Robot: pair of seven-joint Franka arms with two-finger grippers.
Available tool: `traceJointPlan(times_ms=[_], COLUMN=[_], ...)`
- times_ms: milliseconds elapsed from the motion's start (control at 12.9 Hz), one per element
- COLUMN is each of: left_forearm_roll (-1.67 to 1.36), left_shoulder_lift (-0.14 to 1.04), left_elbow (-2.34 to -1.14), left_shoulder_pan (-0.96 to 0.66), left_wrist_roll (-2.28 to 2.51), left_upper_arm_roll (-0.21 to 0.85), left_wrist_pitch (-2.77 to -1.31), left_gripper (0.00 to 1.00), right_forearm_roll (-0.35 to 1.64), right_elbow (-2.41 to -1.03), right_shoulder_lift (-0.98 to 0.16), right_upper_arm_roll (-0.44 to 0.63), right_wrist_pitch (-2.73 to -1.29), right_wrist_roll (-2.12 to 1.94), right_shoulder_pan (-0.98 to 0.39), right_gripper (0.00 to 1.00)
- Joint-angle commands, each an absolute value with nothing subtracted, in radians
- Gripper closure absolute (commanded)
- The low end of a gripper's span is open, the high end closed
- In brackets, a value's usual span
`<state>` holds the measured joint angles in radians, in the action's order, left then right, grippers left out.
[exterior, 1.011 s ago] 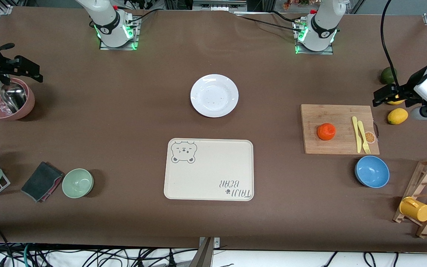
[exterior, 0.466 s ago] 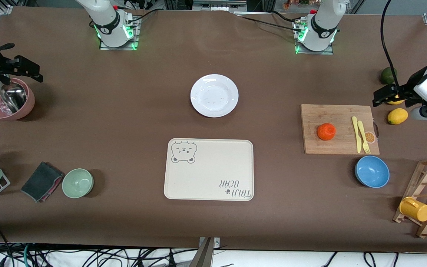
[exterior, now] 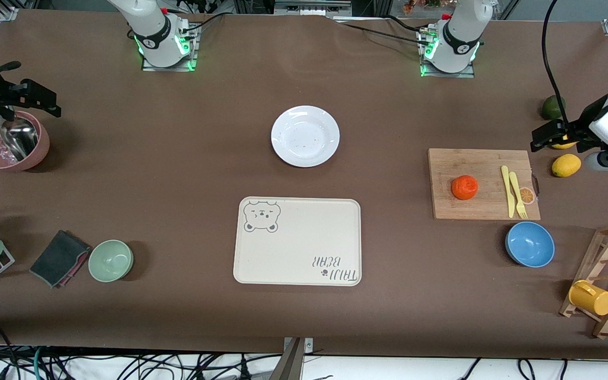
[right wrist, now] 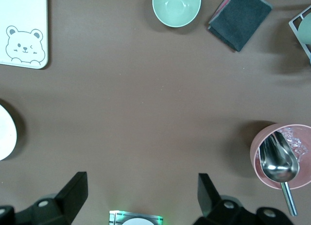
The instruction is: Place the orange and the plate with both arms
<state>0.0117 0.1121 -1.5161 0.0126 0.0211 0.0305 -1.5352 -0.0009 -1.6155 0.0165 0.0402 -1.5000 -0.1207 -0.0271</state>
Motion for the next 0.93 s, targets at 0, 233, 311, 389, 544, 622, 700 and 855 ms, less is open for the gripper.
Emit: traceJointPlan(times_ms=[0, 233, 311, 389, 544, 622, 700, 855], left_forearm_roll=[0.023, 0.023, 0.023, 0.023, 0.025, 0.026, 0.029, 0.031], left_shoulder_lift=[0.118, 0.118, 0.118, 0.118, 0.118, 0.126, 0.139, 0.172], left_elbow=[-1.5, -1.5, -1.5, -1.5, -1.502, -1.502, -1.503, -1.509], left_shoulder_pan=[0.009, 0.009, 0.009, 0.009, 0.008, 0.002, 0.0, -0.002], left_wrist_roll=[0.003, 0.003, 0.003, 0.003, 0.005, 0.005, 0.006, 0.009], left_upper_arm_roll=[0.028, 0.028, 0.028, 0.028, 0.028, 0.028, 0.028, 0.029], left_wrist_pitch=[-1.537, -1.537, -1.537, -1.537, -1.536, -1.536, -1.534, -1.528], left_gripper=[0.0, 0.0, 0.0, 0.0, 0.0, 0.0, 0.0, 0.0], right_forearm_roll=[0.0, 0.0, 0.0, 0.0, 0.0, 0.0, 0.0, 0.0], right_elbow=[-1.629, -1.629, -1.629, -1.629, -1.629, -1.629, -1.629, -1.629], right_shoulder_lift=[0.035, 0.035, 0.035, 0.035, 0.035, 0.035, 0.035, 0.035], right_upper_arm_roll=[0.041, 0.041, 0.041, 0.041, 0.041, 0.041, 0.041, 0.041], right_wrist_pitch=[-1.496, -1.494, -1.494, -1.494, -1.494, -1.494, -1.494, -1.494], right_wrist_roll=[-0.129, -0.129, -0.129, -0.13, -0.129, -0.129, -0.129, -0.129], right_shoulder_pan=[-0.026, -0.026, -0.026, -0.026, -0.026, -0.026, -0.026, -0.026], right_gripper=[0.0, 0.0, 0.0, 0.0, 0.0, 0.0, 0.0, 0.0])
